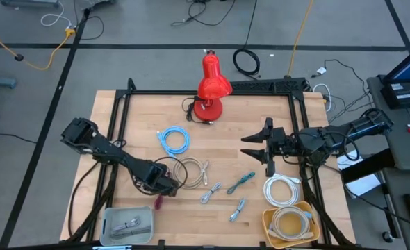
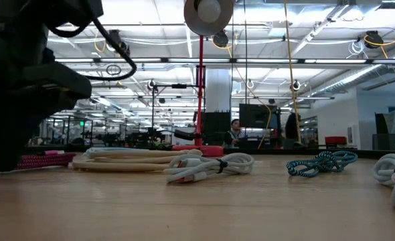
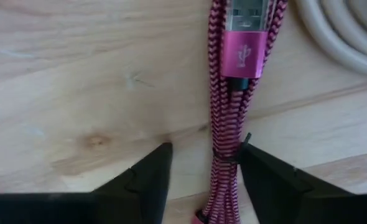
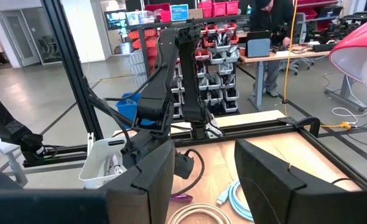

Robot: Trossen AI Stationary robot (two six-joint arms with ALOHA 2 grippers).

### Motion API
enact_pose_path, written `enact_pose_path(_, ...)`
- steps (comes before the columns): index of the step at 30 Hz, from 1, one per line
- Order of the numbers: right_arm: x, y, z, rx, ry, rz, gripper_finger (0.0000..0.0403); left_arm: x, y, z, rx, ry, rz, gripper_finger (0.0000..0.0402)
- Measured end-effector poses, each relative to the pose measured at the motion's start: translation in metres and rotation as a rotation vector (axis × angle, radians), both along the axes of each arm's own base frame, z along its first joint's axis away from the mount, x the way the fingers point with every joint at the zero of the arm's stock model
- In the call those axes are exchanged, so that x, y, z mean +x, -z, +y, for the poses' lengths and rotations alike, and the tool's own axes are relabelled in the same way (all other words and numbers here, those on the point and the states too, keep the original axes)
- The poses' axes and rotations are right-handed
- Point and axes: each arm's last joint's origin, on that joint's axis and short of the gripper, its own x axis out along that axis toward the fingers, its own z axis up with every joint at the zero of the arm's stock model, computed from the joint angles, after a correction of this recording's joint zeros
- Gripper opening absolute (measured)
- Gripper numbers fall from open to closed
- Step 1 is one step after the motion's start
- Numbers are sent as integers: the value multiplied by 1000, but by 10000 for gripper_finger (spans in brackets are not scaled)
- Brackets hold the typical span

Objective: Pick & Place USB Port
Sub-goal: Put the black and pink charger cable into the white bin

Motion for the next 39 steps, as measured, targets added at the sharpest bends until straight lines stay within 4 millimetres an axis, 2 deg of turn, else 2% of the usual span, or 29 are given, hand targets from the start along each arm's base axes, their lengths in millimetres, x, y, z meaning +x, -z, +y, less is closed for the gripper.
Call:
enact_pose_path(2,0,0,0,0,1,0,160,1,2,3,-13,16,12,130)
enact_pose_path(5,0,0,0,0,2,0,160,3,2,7,-19,57,12,34)
enact_pose_path(6,0,0,0,-1,2,0,160,5,-1,8,-27,70,-8,23)
enact_pose_path(12,1,0,-1,-6,9,0,160,12,-24,24,57,167,-78,22)
enact_pose_path(18,1,0,-3,-1,17,0,160,19,-61,35,89,207,-210,22)
enact_pose_path(21,1,0,-3,-1,17,0,160,22,-89,34,96,293,-303,21)
enact_pose_path(26,1,0,-3,-1,18,1,160,17,-144,7,100,588,-421,20)
enact_pose_path(28,1,0,-3,0,18,1,160,7,-163,-9,76,687,-410,20)
enact_pose_path(30,1,0,-3,0,17,1,160,-8,-175,-26,47,791,-380,20)
enact_pose_path(33,1,0,-3,-1,17,2,160,-35,-178,-52,-3,904,-299,20)
enact_pose_path(36,1,1,-3,-4,17,5,160,-65,-171,-73,-27,905,-178,20)
enact_pose_path(39,1,1,-3,-8,18,8,160,-83,-156,-89,-42,852,-94,20)
